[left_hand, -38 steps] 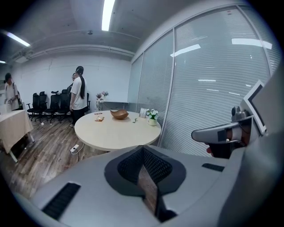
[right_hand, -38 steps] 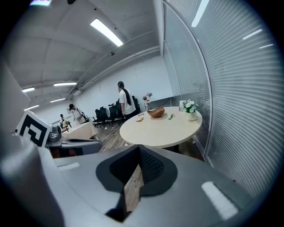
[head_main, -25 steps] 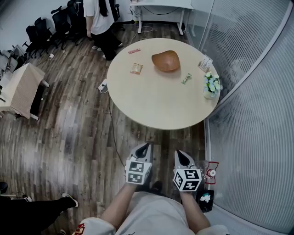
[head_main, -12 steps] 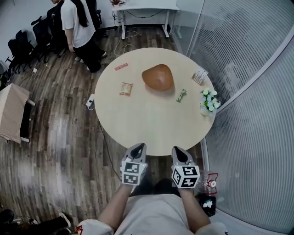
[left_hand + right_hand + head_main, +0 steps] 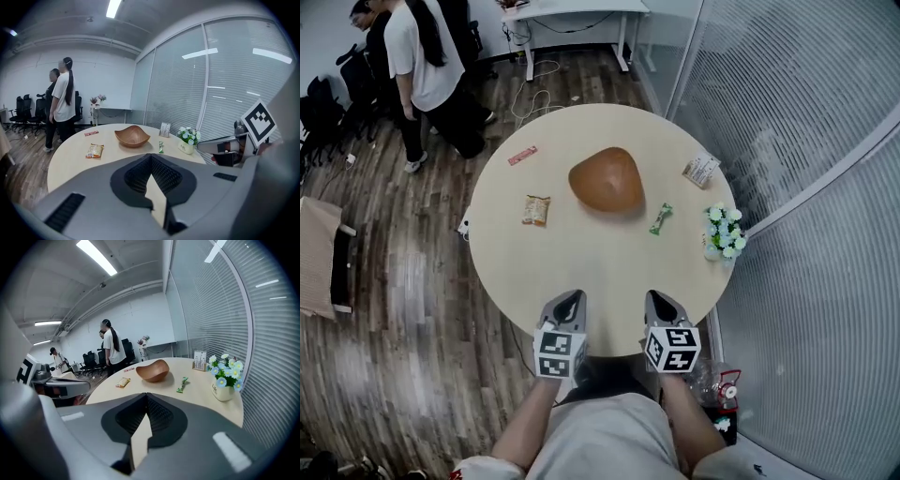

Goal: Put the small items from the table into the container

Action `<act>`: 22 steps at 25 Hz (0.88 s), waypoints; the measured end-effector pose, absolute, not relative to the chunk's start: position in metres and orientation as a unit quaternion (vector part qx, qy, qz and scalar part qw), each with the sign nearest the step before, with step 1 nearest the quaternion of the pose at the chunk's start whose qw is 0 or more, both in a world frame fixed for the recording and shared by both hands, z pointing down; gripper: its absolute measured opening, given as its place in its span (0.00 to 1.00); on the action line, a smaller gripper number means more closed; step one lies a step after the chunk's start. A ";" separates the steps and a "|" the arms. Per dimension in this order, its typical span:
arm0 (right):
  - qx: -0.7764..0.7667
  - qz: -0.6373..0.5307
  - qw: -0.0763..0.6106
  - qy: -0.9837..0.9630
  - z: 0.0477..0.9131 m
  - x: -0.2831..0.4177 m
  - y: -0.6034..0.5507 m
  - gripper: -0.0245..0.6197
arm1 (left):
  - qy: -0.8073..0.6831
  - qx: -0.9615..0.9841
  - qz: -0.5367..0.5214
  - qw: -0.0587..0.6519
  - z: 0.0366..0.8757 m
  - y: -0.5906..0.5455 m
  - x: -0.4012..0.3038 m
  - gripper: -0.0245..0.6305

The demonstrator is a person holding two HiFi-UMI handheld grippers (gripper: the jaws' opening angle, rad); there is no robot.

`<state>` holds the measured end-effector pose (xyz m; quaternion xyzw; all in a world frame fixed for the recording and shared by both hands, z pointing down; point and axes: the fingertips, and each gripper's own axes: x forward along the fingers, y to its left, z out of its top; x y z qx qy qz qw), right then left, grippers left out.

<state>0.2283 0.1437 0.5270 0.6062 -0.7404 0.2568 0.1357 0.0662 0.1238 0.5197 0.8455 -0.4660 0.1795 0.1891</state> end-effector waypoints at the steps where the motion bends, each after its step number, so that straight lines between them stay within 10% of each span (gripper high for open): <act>1: 0.608 0.257 0.135 -0.739 0.528 0.232 0.130 0.04 | -0.468 0.844 0.183 0.190 0.521 0.113 0.067 0.05; 22: 0.613 0.318 0.213 -0.691 0.654 0.313 -0.060 0.14 | -0.470 0.833 0.201 0.212 0.533 -0.012 0.093 0.05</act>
